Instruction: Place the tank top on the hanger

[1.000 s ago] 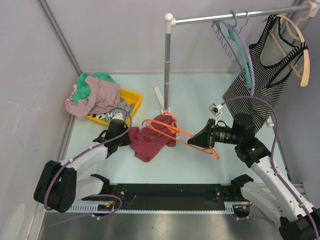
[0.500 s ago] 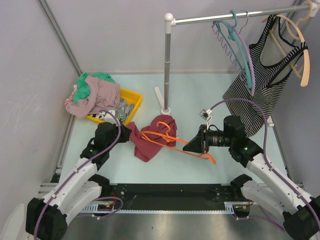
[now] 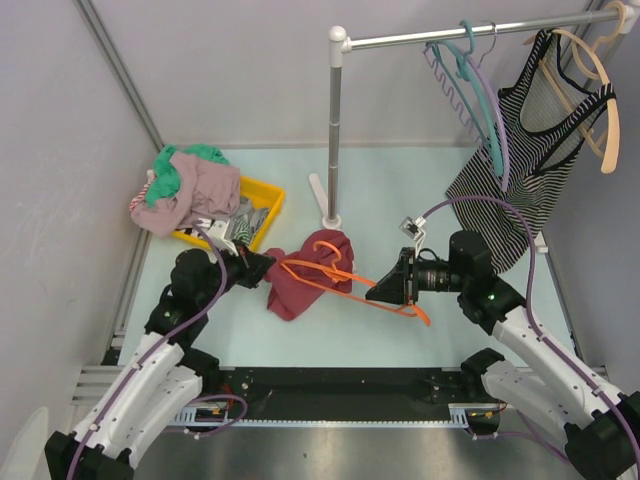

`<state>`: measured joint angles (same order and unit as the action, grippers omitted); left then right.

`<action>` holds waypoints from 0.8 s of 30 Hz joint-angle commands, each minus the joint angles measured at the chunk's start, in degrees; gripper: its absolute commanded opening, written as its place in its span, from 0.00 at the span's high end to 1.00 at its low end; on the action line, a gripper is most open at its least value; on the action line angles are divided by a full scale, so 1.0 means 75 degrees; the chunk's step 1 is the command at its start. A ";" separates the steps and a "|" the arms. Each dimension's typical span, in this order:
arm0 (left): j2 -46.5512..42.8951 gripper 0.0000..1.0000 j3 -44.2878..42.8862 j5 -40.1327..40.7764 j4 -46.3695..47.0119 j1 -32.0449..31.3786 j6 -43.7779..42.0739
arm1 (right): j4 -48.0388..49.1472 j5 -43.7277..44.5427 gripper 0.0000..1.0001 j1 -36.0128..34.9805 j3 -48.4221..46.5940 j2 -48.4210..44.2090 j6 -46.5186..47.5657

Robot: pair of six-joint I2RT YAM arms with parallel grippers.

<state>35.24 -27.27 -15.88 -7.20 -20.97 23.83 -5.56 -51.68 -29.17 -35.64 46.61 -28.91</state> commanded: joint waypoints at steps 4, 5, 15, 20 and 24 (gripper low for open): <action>-0.0422 1.00 -0.1028 -0.1971 0.0187 0.0042 -0.0717 | 0.1068 -0.0632 1.00 0.0151 -0.0194 -0.0156 -0.0493; -0.0375 1.00 -0.1145 -0.2100 0.0187 0.0042 -0.0752 | 0.1163 -0.0702 1.00 0.0174 -0.0182 -0.0168 -0.0540; 0.0339 1.00 -0.1989 -0.2031 -0.0317 0.0066 -0.1829 | 0.2309 -0.1581 1.00 0.0572 -0.0053 -0.0729 -0.1908; 0.0375 1.00 -0.2095 -0.2148 -0.0177 0.0101 -0.2006 | 0.2699 -0.1875 1.00 0.0631 0.0076 -0.0824 -0.2369; 0.0293 1.00 -0.2071 -0.3302 0.0186 0.0124 -0.1878 | 0.2640 -0.1898 1.00 0.0643 0.0111 -0.0766 -0.2322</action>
<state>38.13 -40.64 -31.59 -9.50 -20.62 10.92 8.95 -62.65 -24.45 -34.48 41.56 -44.40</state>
